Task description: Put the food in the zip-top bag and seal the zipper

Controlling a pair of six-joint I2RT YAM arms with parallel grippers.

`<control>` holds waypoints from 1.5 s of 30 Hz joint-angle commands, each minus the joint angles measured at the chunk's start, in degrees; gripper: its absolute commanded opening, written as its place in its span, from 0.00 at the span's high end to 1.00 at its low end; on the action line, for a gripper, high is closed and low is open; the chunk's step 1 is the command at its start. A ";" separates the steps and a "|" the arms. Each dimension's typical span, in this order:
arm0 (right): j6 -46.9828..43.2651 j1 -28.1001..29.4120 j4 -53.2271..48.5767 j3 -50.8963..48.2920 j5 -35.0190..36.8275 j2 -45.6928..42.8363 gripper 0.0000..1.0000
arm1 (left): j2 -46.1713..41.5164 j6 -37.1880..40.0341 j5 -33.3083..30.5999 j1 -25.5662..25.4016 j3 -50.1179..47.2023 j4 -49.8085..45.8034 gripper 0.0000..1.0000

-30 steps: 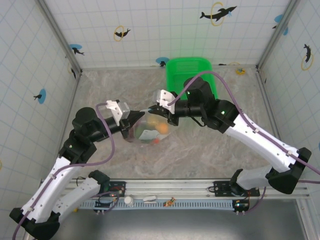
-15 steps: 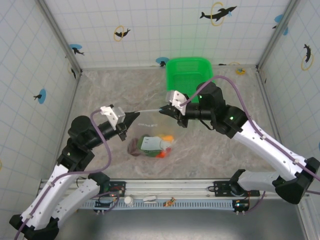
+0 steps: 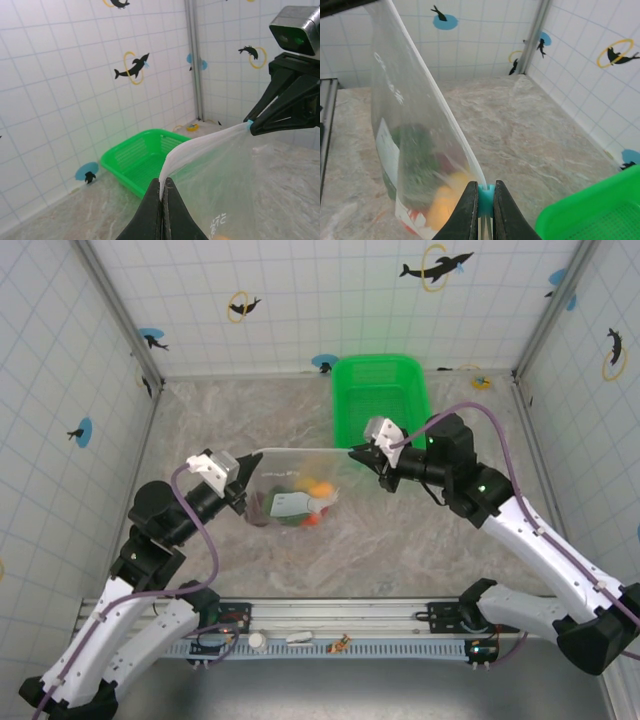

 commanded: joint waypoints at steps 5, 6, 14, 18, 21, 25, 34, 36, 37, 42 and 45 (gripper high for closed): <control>3.07 -5.55 2.03 -5.09 11.78 -2.72 1.00 | -2.44 2.39 -12.79 0.83 1.26 8.07 1.00; 3.41 -5.70 2.72 -5.69 13.29 -2.84 1.00 | -2.26 2.46 -13.52 0.87 1.05 8.15 1.00; 5.29 -6.32 7.41 -7.30 19.61 -2.55 1.00 | -1.32 1.71 -17.54 0.83 -1.09 10.34 1.00; 6.05 -6.43 7.74 -5.01 15.48 0.44 1.00 | 0.95 1.34 -20.50 0.83 -0.90 11.12 1.00; 6.49 -6.43 8.38 -2.62 12.90 4.46 1.00 | 3.45 1.52 -24.89 0.85 -0.56 13.03 1.00; 7.48 -6.70 10.67 3.76 11.72 11.59 1.00 | 6.68 3.67 -29.72 1.11 0.04 17.37 1.00; 10.79 -8.01 13.36 17.48 5.53 24.33 1.00 | 5.32 3.28 -29.17 2.33 3.74 15.55 1.00; 10.71 -8.20 16.81 11.15 3.12 22.46 1.00 | 3.04 -1.15 -24.57 2.36 1.66 12.88 1.00; 11.04 -8.35 19.63 8.19 2.95 21.49 1.00 | 2.39 -3.51 -20.92 2.29 0.45 11.75 1.00; 21.36 -13.55 32.07 -7.76 -4.57 14.57 0.48 | 1.01 -25.18 -1.06 1.97 -13.98 12.94 1.00; 25.81 -15.35 38.90 -15.44 -8.26 7.35 0.28 | 0.90 -33.09 3.37 -3.08 -23.01 18.21 1.00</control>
